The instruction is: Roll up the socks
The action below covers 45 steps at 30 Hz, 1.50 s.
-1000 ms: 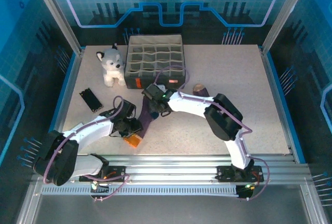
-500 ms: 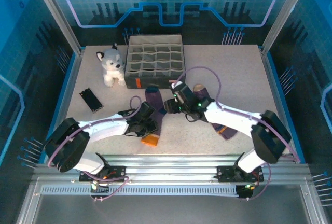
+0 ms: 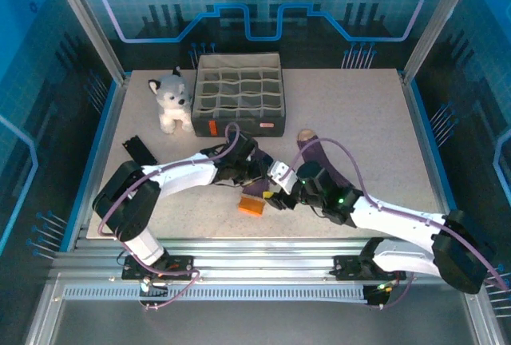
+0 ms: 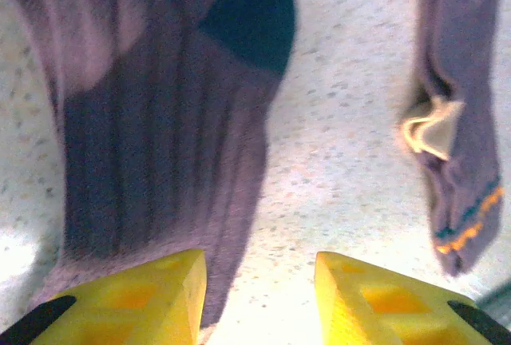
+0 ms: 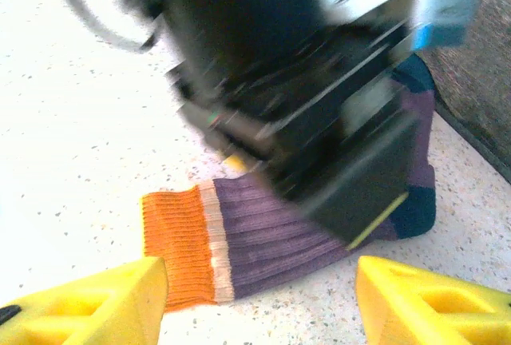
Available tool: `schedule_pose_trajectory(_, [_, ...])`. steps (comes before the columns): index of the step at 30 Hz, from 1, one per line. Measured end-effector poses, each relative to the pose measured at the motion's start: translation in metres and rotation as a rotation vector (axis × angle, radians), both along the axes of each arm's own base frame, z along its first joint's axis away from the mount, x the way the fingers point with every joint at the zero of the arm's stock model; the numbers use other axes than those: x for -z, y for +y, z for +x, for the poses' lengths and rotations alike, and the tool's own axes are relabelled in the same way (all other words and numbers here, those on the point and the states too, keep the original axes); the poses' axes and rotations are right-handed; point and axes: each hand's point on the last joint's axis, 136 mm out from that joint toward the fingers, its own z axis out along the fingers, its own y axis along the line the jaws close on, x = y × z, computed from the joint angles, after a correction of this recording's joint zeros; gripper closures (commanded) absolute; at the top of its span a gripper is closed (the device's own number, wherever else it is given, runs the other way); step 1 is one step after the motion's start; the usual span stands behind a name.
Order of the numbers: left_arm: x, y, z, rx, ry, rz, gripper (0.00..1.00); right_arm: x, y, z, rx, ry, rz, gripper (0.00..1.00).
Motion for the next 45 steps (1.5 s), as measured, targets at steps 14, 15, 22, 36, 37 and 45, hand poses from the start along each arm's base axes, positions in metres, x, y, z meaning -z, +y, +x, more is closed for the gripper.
schedule_pose_trajectory(14, [-0.054, 0.062, 0.021, 0.214, -0.274, 0.093, 0.66, 0.030, 0.023, -0.046, -0.222, -0.095, -0.148, 0.51])
schedule_pose_trajectory(15, [-0.056, 0.065, 0.019, 0.244, -0.296, 0.109, 0.66, 0.035, 0.022, -0.046, -0.225, -0.096, -0.164, 0.52])
schedule_pose_trajectory(22, [-0.063, 0.103, 0.032, 0.298, -0.376, 0.178, 0.65, 0.069, 0.031, -0.051, -0.311, -0.089, -0.323, 0.57])
schedule_pose_trajectory(36, [-0.059, 0.123, 0.028, 0.335, -0.459, 0.201, 0.64, 0.092, 0.052, -0.052, -0.421, -0.080, -0.449, 0.56])
schedule_pose_trajectory(37, [-0.060, 0.122, 0.029, 0.334, -0.465, 0.201, 0.64, 0.095, 0.052, -0.051, -0.422, -0.077, -0.460, 0.57])
schedule_pose_trajectory(45, [-0.062, 0.122, 0.031, 0.334, -0.477, 0.203, 0.63, 0.111, 0.055, -0.040, -0.394, -0.078, -0.549, 0.62])
